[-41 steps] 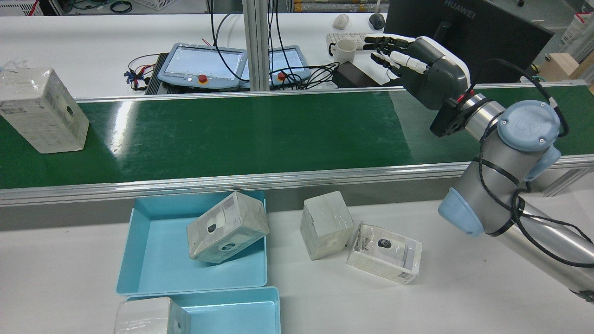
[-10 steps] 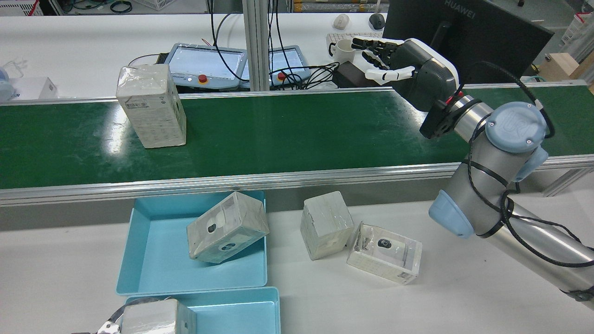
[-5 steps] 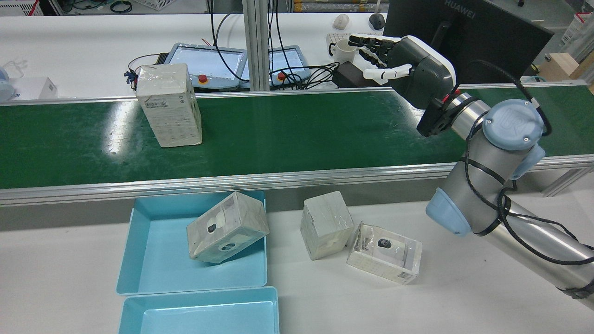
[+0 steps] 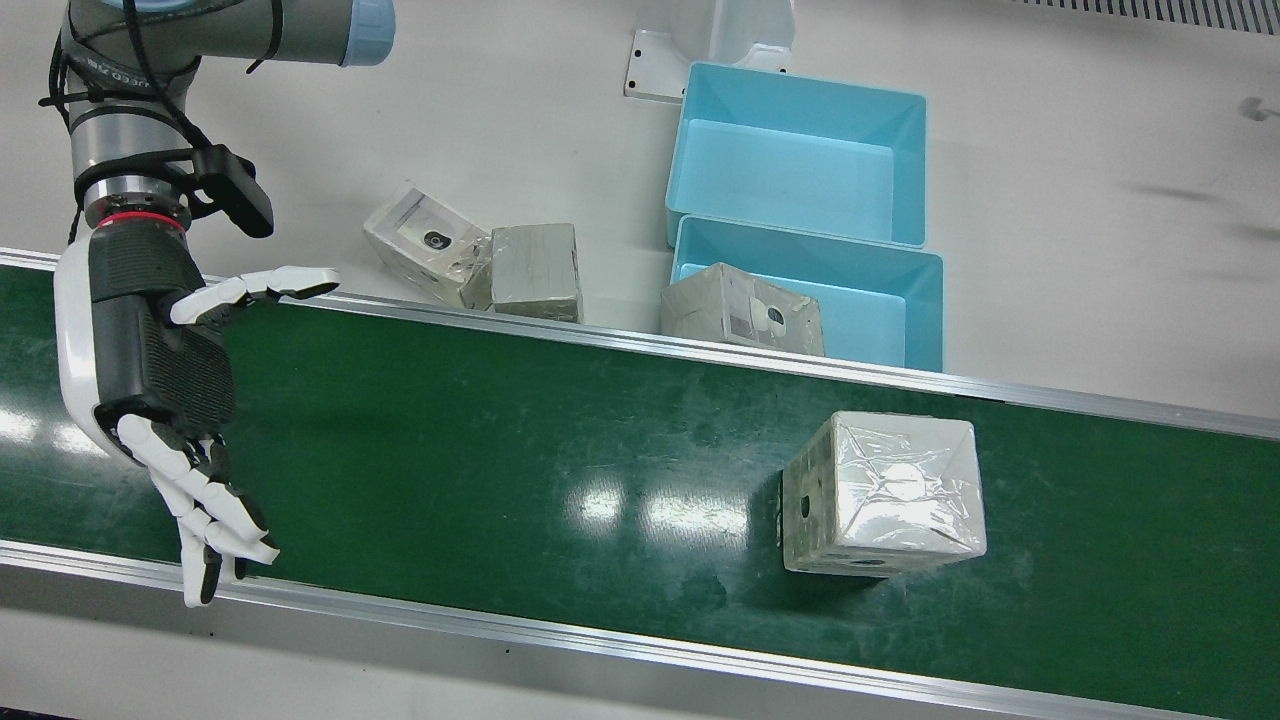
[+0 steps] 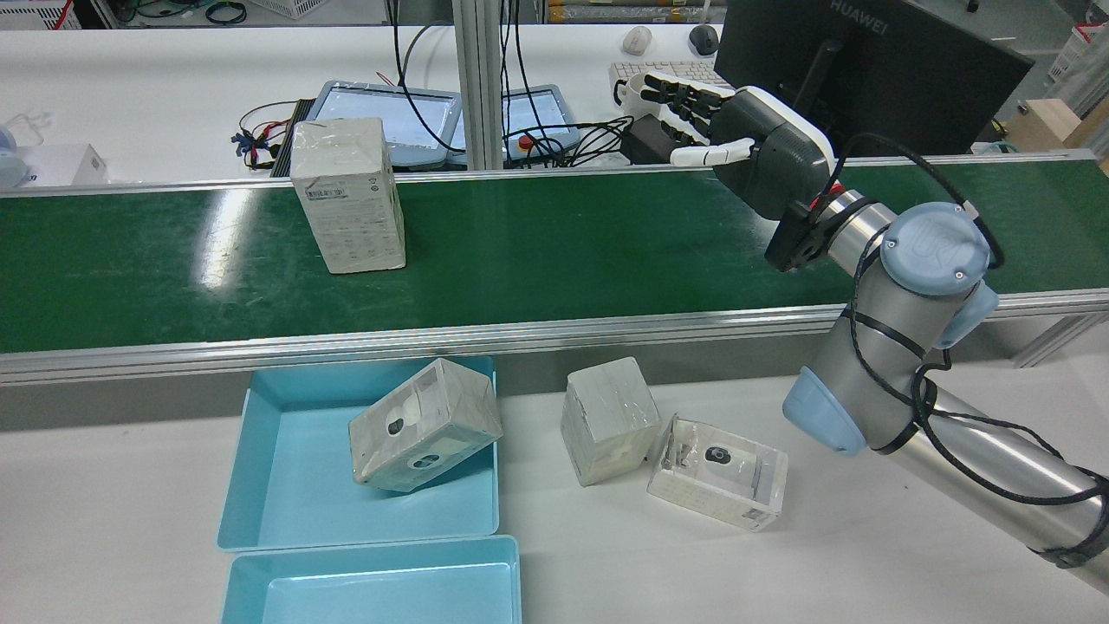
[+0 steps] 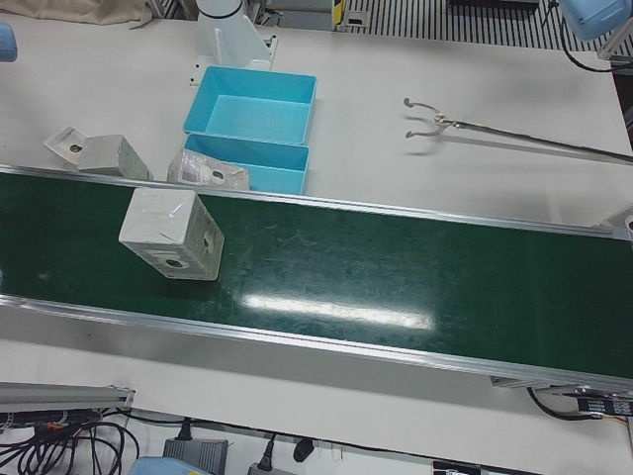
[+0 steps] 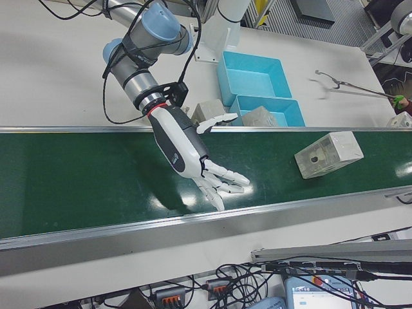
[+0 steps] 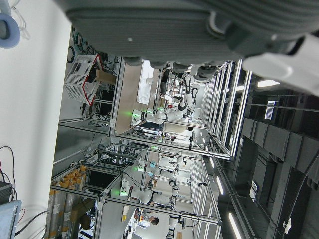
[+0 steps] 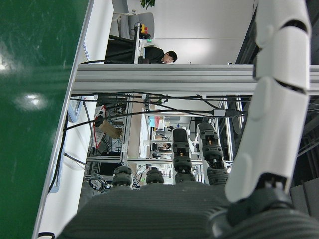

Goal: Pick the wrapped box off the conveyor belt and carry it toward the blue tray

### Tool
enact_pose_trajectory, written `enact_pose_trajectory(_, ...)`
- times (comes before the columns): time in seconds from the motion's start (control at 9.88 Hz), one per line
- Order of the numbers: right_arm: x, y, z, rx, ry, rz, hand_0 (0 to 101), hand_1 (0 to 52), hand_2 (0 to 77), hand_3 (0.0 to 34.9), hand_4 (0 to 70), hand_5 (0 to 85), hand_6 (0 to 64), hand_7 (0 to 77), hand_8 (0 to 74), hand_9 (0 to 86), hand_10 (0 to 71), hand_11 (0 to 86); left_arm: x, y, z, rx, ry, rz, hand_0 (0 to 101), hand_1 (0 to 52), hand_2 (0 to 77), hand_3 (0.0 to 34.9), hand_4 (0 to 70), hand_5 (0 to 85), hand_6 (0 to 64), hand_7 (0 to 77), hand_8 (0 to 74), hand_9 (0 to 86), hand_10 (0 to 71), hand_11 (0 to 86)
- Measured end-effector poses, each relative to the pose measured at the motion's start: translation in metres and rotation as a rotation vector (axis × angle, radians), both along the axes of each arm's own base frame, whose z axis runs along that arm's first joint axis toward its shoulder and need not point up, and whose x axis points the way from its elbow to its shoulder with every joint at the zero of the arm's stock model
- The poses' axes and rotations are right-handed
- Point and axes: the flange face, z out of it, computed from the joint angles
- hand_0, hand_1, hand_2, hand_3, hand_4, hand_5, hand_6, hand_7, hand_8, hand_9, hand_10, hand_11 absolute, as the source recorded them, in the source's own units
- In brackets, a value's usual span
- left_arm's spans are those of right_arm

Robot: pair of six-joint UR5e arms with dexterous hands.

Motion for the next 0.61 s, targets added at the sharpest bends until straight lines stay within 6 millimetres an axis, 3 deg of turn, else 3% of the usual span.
enact_pose_trajectory(0.2, -0.0082, 0.0021, 0.0022, -0.001, 0.009, -0.008, 45, 10.4, 15.8, 8.1, 30.5, 4.9, 3.3, 19.6, 0.5, 3.3, 4.4, 6.5, 0.0, 0.0, 0.0, 0.0, 0.0, 0.0, 0, 0.0, 1.1, 0.0, 0.0, 0.5, 0.0, 0.5, 0.5, 0.0, 0.0, 0.0)
enact_pose_trajectory(0.61, -0.0124, 0.002, -0.0008, 0.003, 0.011, -0.012, 45, 10.4, 15.8, 12.7, 31.1, 6.5, 3.8, 20.7, 0.5, 3.8, 5.4, 7.1, 0.0, 0.0, 0.0, 0.0, 0.0, 0.0, 0, 0.0, 1.1, 0.0, 0.0, 0.5, 0.0, 0.5, 0.0, 0.0, 0.0, 0.0)
